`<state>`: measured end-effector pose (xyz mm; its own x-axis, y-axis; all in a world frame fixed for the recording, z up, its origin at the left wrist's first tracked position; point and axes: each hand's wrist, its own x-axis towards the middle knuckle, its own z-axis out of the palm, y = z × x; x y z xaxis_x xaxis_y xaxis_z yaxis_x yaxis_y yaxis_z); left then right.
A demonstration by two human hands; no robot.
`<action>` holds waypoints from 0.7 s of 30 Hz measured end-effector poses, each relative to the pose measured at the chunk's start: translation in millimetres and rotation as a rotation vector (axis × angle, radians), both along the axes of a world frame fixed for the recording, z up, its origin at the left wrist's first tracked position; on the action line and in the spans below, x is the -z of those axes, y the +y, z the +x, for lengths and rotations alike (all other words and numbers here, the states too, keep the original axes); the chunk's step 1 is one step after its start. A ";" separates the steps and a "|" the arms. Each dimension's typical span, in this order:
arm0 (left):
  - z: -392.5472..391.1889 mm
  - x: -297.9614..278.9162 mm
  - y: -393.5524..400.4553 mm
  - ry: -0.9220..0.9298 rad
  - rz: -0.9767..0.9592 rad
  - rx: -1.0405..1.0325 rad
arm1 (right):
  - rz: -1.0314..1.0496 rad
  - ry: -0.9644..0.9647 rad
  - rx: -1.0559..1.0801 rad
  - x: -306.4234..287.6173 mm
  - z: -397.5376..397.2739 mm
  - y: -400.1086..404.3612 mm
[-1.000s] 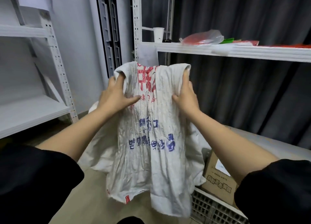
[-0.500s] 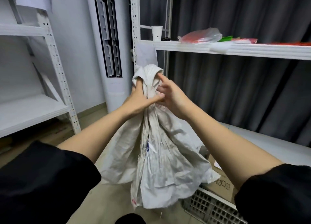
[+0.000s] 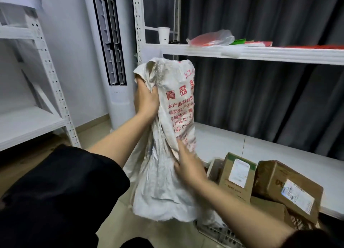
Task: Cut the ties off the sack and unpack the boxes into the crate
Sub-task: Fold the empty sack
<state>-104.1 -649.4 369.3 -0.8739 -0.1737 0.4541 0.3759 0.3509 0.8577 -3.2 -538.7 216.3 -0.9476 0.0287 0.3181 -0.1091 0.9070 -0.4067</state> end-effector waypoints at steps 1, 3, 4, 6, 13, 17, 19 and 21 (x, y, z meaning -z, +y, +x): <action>0.0 -4.3 3.1 0.009 0.028 -0.004 | 0.108 0.014 0.012 18.7 3.7 -3.0; -0.5 -14.3 6.8 0.016 0.092 -0.023 | 0.298 -0.129 -0.031 49.4 14.6 -1.0; 0.2 -19.9 6.9 0.017 0.117 -0.042 | 0.340 -0.296 -0.061 61.4 19.3 4.9; 2.9 -31.2 5.1 0.024 0.136 -0.105 | 0.306 -0.661 -0.106 79.9 29.2 21.3; 0.8 -26.6 -1.2 0.025 0.068 -0.224 | -0.344 0.047 0.240 6.6 -2.1 31.3; -1.1 -13.7 11.5 -0.002 0.040 -0.200 | -0.452 0.166 -0.028 -74.0 -26.8 6.1; -2.1 -6.4 17.0 -0.002 0.049 -0.157 | -0.529 0.175 -0.116 -100.6 -35.7 -2.5; 1.2 -1.0 22.4 0.017 0.054 -0.049 | -0.602 0.151 -0.174 -115.5 -43.4 -5.8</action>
<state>-103.0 -627.0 370.3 -0.8562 -0.2405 0.4573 0.3740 0.3222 0.8697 -46.6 -544.5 331.8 -0.9005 0.0939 0.4246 -0.3300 0.4884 -0.8078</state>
